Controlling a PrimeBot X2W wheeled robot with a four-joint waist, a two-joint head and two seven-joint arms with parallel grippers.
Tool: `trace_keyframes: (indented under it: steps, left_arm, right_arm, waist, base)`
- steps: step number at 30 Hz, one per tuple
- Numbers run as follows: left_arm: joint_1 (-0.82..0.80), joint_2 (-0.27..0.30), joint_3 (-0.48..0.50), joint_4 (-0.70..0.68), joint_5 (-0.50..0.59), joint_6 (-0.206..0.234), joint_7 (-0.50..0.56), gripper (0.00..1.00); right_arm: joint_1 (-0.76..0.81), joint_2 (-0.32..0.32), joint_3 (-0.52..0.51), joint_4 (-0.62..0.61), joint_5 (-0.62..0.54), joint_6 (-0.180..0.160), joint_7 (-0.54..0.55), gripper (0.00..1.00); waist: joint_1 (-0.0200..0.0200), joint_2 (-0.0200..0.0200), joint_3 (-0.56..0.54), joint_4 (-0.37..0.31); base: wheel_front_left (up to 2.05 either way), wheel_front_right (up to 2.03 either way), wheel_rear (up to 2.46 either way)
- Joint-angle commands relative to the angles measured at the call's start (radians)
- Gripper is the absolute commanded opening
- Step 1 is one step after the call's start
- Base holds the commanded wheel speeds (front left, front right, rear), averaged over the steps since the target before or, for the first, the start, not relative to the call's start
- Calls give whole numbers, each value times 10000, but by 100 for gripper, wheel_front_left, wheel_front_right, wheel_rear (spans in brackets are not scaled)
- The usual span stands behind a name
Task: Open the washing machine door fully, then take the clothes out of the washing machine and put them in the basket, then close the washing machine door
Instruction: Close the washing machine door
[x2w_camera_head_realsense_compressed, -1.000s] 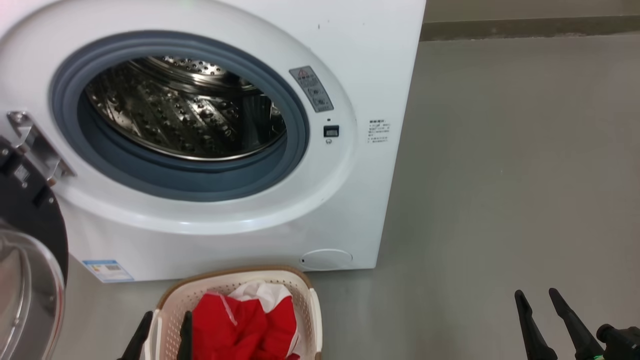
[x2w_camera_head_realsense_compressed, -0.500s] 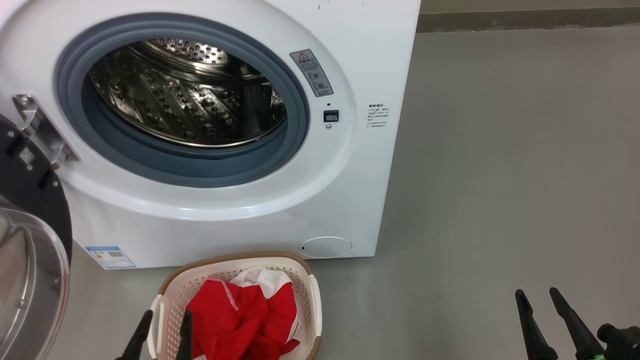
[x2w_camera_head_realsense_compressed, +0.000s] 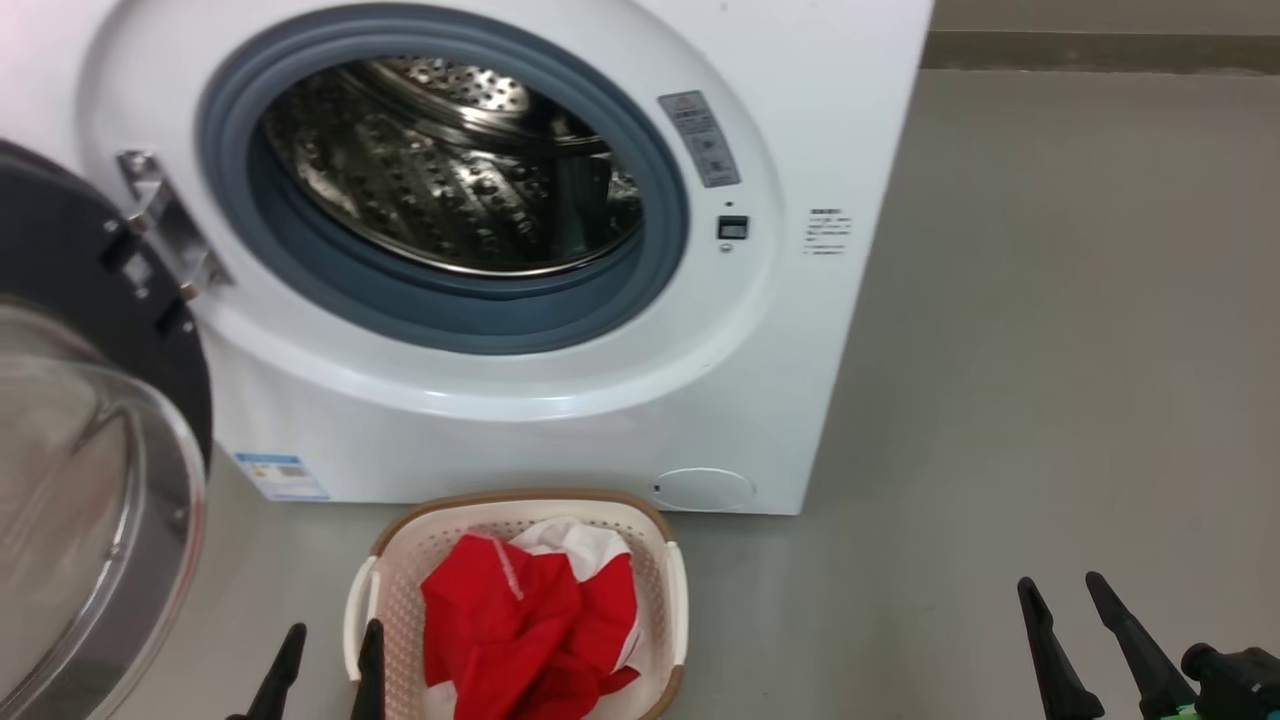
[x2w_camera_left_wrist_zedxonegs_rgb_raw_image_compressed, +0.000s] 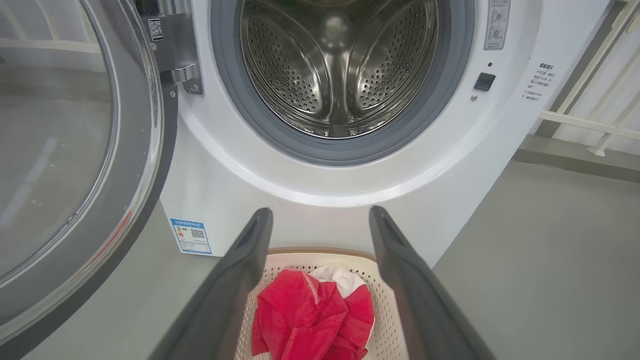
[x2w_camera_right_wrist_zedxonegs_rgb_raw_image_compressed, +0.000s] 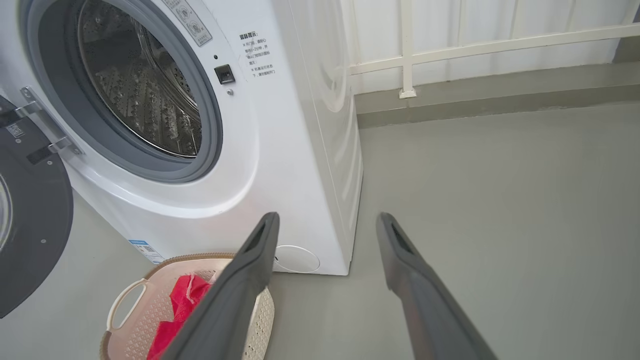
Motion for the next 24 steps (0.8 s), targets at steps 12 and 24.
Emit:
trace_keyframes:
  steps: [12,24]
  left_arm:
    - [-52,49,-266,-226,-517,857,-122,100]
    - [401,49,-668,-625,-989,1460,-122,100]
  right_arm:
    - [-539,-505,650,-79,-2,65,-65,100]
    - [-673,-571,1249,40,23,65,-65,100]
  waist:
    - [0,0,-73,2694]
    - [0,0,-144,4241]
  base:
    - [0,0,0]
    - [0,0,0]
